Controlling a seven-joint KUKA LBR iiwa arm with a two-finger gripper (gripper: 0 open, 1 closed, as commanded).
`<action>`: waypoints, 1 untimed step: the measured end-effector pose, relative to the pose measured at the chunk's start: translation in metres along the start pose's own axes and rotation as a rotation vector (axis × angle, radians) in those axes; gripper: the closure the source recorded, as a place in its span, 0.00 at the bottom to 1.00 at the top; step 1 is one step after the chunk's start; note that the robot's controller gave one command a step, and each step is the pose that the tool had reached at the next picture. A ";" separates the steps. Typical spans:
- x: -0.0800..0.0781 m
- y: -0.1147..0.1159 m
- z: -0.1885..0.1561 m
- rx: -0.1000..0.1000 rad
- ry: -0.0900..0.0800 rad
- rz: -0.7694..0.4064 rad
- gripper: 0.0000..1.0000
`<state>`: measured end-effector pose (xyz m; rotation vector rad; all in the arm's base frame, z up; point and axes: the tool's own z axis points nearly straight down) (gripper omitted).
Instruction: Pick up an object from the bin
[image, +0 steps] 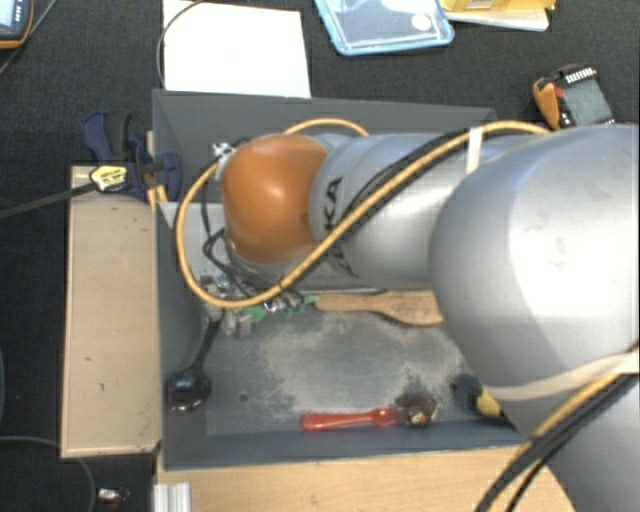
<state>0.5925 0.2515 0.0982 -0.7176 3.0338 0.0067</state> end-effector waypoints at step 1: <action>-0.001 0.000 -0.054 0.000 0.002 0.005 1.00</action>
Offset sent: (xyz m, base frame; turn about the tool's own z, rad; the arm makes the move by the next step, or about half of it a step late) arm -0.0004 -0.0004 0.0660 -0.0032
